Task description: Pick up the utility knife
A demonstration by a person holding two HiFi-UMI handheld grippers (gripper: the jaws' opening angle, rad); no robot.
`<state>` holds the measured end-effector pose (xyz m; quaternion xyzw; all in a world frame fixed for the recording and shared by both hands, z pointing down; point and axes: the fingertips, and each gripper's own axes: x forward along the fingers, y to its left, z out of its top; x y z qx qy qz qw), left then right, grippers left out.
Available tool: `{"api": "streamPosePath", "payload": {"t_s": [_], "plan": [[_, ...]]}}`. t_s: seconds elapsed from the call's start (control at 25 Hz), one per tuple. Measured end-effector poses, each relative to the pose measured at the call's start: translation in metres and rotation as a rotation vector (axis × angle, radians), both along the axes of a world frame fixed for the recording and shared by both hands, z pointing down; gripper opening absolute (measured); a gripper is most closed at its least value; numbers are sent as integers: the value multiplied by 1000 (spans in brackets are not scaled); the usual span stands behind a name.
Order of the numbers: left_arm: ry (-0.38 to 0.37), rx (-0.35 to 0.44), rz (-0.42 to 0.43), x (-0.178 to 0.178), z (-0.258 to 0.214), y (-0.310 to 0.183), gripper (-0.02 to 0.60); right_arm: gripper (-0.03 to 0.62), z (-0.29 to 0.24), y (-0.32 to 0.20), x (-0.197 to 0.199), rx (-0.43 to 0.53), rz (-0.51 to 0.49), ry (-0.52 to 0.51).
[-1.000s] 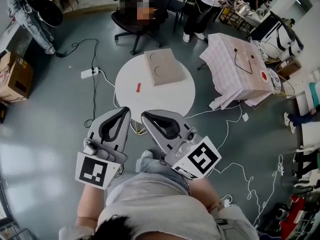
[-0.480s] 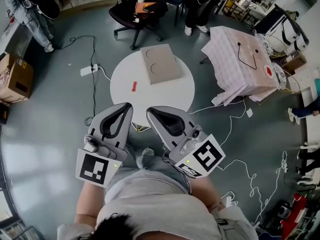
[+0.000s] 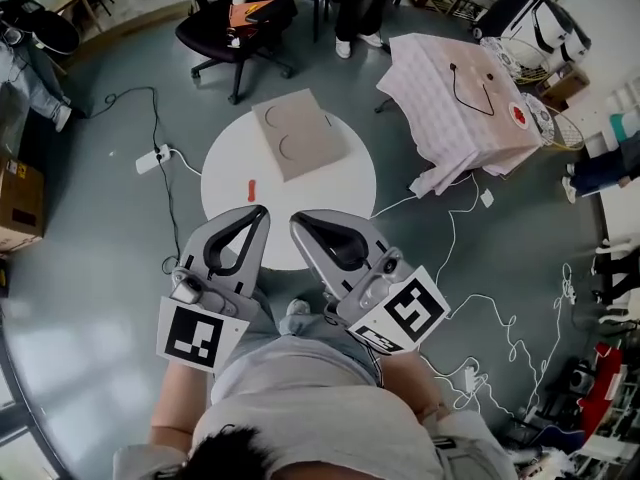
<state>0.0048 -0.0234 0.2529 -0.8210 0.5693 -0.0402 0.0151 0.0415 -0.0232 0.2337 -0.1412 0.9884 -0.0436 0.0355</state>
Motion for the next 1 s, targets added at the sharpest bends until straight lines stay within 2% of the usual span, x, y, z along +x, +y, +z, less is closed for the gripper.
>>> {"api": "streamPosePath", "payload": {"t_s": [0.24,0.56,1.0], "plan": [[12,-13,69,-29,0,-40,10,10,1,-37,-27,-15,79,9],[66,-36,134,-68,7,-83,11,11,5,-77,-59,-43,161,33],[35,-78,265,-97,37,-121,11,10,22,-113,-88,-88,268,59]]}}
